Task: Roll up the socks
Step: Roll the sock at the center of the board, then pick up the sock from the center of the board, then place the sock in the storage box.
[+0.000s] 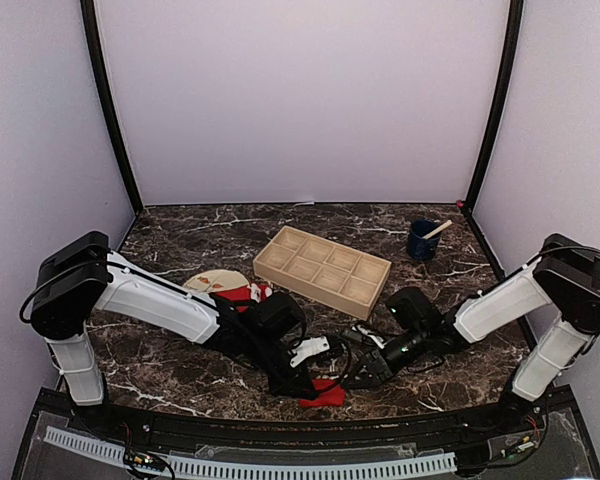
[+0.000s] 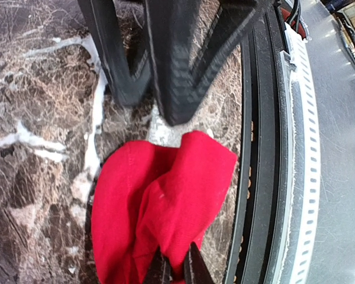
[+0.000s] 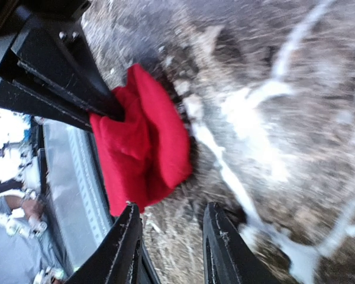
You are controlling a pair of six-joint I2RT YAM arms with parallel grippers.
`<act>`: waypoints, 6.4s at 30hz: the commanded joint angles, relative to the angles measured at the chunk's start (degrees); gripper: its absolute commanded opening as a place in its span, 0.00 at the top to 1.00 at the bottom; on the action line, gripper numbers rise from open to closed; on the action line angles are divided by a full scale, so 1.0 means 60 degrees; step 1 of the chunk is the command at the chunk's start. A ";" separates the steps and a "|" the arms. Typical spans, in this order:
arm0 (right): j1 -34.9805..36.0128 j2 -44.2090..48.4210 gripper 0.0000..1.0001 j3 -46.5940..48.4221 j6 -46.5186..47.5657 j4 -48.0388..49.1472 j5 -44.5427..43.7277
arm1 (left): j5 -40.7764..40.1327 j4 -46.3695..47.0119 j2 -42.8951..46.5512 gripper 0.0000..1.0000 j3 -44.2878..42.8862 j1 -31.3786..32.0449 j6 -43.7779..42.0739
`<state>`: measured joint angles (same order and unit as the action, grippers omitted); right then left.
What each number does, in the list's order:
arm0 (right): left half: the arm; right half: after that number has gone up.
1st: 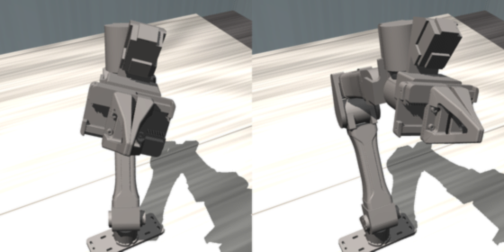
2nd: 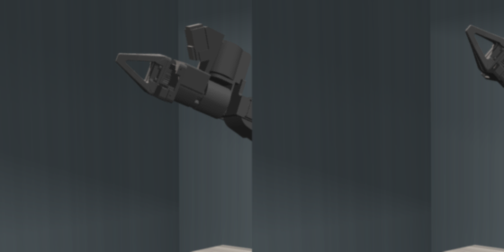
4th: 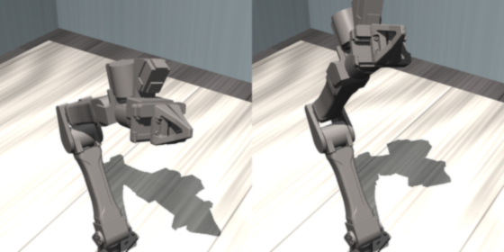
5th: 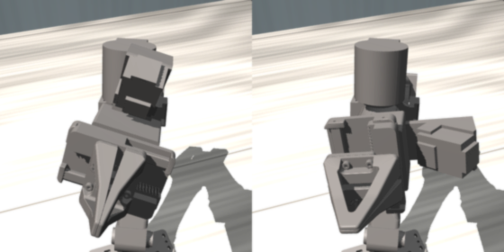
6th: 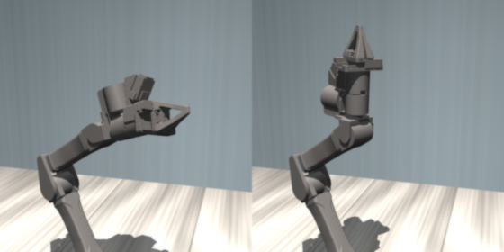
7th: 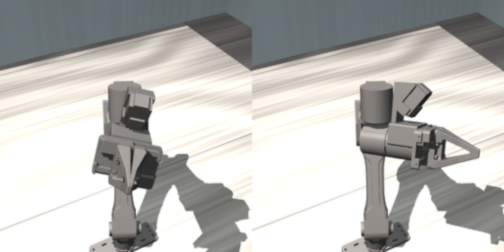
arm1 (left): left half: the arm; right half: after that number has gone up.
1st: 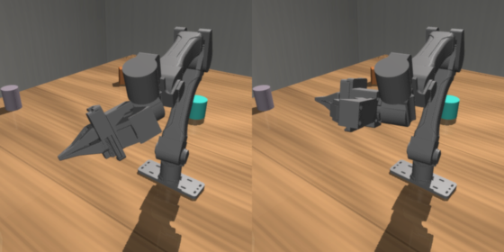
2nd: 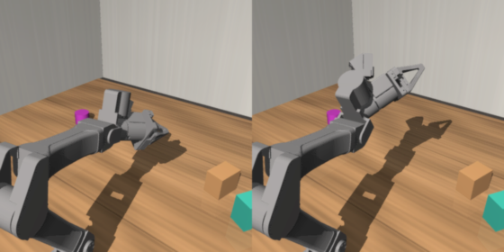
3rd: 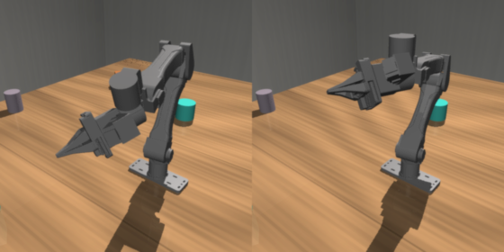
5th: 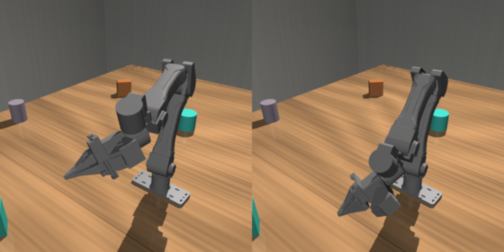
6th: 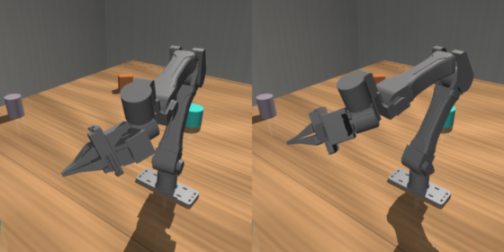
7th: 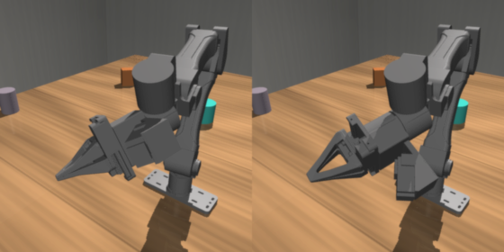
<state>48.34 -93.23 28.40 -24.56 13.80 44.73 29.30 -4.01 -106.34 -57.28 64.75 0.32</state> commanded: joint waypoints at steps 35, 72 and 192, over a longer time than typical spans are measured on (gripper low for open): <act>0.4961 0.2381 0.57 0.0525 0.3516 -0.1593 -0.7973 | 0.2851 -0.2079 -0.1417 1.00 -0.0697 -0.1109 0.0432; 0.5318 0.0202 0.69 0.1703 0.4607 -0.1603 -0.7998 | 0.3467 -0.2091 -0.1655 1.00 -0.0620 -0.1241 0.0314; -0.0137 -0.1833 1.00 0.7237 0.2715 -0.7151 -1.2452 | -0.2356 0.2093 0.5112 0.67 0.3709 -0.2720 0.3380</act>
<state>47.90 -102.98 69.76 -7.29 -26.06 -32.84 15.51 8.10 -77.54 -35.57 48.82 21.56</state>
